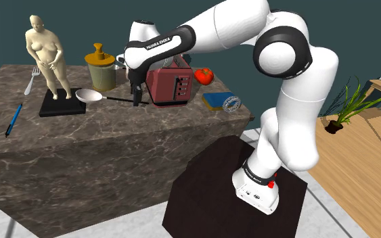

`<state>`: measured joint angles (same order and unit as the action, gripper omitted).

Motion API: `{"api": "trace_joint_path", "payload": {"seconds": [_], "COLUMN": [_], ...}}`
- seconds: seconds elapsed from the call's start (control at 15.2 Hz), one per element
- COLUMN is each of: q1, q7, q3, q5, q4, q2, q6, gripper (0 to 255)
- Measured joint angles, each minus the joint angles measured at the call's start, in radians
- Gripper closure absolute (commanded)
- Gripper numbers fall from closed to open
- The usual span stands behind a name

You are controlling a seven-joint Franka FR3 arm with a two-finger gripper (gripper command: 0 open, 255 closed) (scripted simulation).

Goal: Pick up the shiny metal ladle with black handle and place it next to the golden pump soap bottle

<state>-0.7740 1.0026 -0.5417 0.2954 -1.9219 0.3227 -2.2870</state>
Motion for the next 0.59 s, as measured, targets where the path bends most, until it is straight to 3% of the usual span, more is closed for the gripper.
{"api": "trace_joint_path", "payload": {"seconds": [0.2, 0.59], "q1": [-0.014, -0.014], "q7": [-0.027, -0.029], "q3": [-0.015, -0.018], "q5": [-0.036, -0.042], "q4": [0.018, 0.023], "q2": [-0.044, -0.052], "q6": [0.053, 0.065], "gripper": [0, 0]}}
